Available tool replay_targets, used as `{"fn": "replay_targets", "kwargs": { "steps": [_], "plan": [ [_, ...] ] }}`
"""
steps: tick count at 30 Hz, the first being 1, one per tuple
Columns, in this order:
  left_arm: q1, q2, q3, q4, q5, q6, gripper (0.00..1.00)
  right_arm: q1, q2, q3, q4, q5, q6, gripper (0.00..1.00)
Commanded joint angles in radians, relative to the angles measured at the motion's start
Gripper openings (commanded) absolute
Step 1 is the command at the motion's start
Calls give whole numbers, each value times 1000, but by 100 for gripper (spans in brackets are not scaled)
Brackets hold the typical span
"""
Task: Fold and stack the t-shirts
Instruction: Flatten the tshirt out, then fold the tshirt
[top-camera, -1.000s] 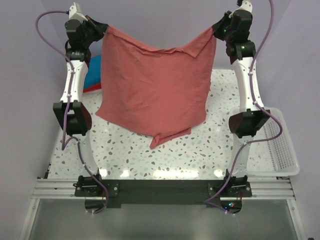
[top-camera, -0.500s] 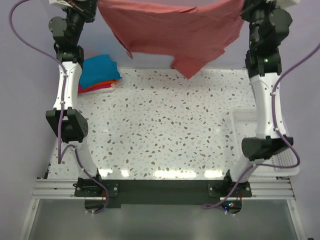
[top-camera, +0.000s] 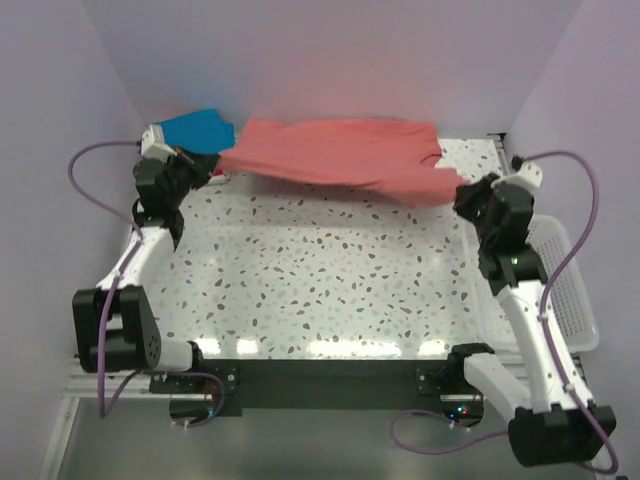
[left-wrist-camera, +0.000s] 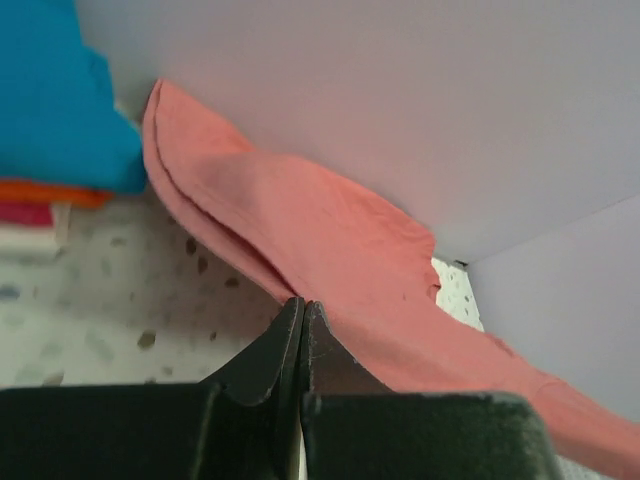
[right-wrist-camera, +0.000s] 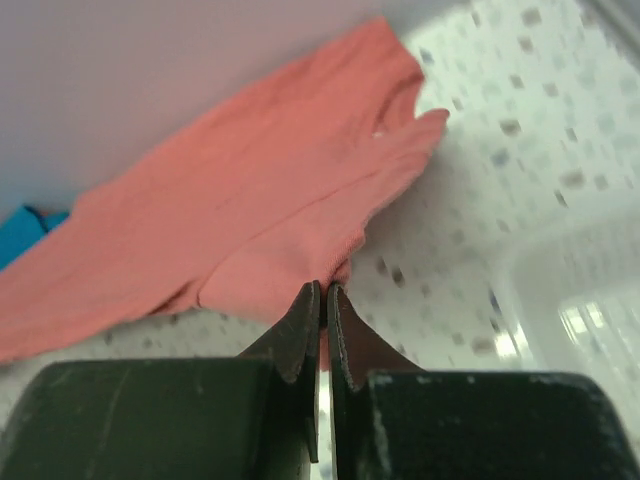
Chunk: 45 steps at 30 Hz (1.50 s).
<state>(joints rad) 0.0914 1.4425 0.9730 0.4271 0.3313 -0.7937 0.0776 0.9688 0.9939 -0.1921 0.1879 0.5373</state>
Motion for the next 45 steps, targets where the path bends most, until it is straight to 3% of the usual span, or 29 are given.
{"fn": "replay_targets", "kwargs": {
  "steps": [1,6,9,13,16,26,33,45],
  "plan": [
    [7,-212,-189,-13,-70,-38,0,-2,-224,-140,-192,-5,58,0],
    [8,-447,-484,-240,-167,-39,0,-2,-512,-303,-458,-134,104,0],
    [7,-566,-578,-365,-228,-42,0,-4,-640,-392,-596,-241,156,0],
    [7,-682,-648,-467,-261,-62,0,-2,-685,-446,-627,-271,174,0],
    [8,-679,-649,-449,-275,-68,0,-2,-597,-417,-569,-258,173,0],
    [5,-337,-410,-357,-275,-38,0,-1,-86,-215,-313,-171,119,0],
    [5,-143,-312,-288,-262,-82,0,-6,175,-104,-201,-105,128,0],
    [7,13,-191,-301,-290,-70,0,-74,357,-37,-138,-140,132,0]
  ]
}}
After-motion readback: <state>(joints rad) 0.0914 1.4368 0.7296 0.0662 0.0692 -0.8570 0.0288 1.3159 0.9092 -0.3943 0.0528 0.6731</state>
